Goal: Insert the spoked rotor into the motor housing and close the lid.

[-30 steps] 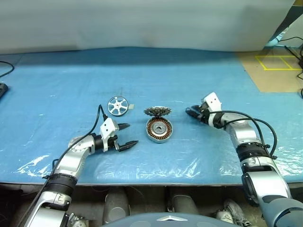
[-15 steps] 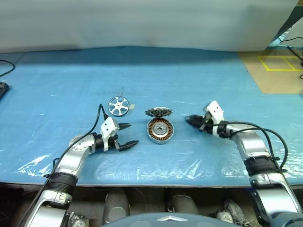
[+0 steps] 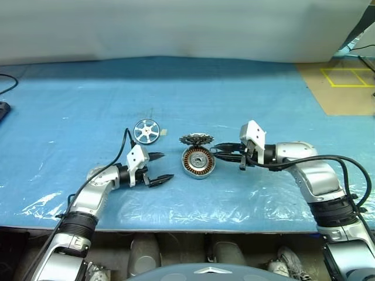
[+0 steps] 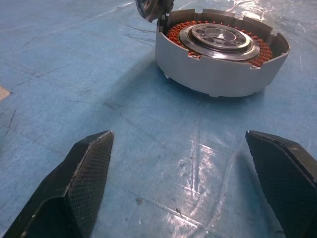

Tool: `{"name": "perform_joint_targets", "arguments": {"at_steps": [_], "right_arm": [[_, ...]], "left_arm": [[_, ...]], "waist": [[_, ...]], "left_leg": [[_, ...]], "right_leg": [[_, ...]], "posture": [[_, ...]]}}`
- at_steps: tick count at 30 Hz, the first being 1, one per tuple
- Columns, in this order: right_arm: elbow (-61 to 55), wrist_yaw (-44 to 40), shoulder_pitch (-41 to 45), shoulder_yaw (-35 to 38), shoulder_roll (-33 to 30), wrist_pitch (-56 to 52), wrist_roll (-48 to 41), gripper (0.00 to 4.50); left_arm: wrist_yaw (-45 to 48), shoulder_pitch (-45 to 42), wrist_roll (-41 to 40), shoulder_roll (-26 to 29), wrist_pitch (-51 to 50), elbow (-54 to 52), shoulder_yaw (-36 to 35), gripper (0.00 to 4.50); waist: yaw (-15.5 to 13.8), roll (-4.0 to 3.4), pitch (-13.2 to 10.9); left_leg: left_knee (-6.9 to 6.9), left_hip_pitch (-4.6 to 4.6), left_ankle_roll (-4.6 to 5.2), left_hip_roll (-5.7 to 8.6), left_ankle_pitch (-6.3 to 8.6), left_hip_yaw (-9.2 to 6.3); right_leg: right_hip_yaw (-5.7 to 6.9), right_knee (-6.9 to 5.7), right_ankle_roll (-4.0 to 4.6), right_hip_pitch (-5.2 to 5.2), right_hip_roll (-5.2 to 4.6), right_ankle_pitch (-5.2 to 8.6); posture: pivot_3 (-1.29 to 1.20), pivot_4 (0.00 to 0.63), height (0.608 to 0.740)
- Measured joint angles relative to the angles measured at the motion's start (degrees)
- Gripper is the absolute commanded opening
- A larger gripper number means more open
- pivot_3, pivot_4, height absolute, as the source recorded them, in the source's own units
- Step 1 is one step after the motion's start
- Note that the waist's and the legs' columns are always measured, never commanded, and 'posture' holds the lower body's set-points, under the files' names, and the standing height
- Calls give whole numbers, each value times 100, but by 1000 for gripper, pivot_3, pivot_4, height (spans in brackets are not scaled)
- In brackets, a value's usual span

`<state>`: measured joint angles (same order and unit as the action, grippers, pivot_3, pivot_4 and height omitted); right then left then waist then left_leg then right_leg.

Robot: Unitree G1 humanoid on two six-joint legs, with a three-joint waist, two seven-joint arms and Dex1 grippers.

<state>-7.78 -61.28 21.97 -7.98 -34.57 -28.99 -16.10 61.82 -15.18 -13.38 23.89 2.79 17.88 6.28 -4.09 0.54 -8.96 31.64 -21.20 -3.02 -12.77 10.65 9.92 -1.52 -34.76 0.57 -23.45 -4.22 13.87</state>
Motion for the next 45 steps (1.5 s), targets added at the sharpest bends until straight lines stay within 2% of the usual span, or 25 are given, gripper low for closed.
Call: {"name": "perform_joint_targets", "arguments": {"at_steps": [4, 11, 45], "right_arm": [[38, 105, 100, -427, 301, -3, 90, 650], [295, 218, 227, -672, 441, 74, 273, 650], [707, 238, 188, -696, 434, 399, 503, 650]], "left_arm": [[-4, -6, 16, -35, 54, 36, 0, 4500], [-12, 0, 27, -46, 63, 33, -2, 4500], [-80, -8, 72, -47, 173, 100, 9, 4500]], "waist": [[6, 0, 0], [4, 0, 0], [4, 0, 0]], "left_leg": [[1, 1, -1, 0, 0, 0], [2, 1, -1, 2, -1, 0], [21, 5, -1, 0, -1, -1]], "right_leg": [[0, -2, -1, 0, 0, -1], [0, -3, -16, 2, -1, -10], [-2, -17, -6, 6, 0, -5]], "posture": [[0, 150, 740], [0, 150, 740], [0, 150, 740]]}}
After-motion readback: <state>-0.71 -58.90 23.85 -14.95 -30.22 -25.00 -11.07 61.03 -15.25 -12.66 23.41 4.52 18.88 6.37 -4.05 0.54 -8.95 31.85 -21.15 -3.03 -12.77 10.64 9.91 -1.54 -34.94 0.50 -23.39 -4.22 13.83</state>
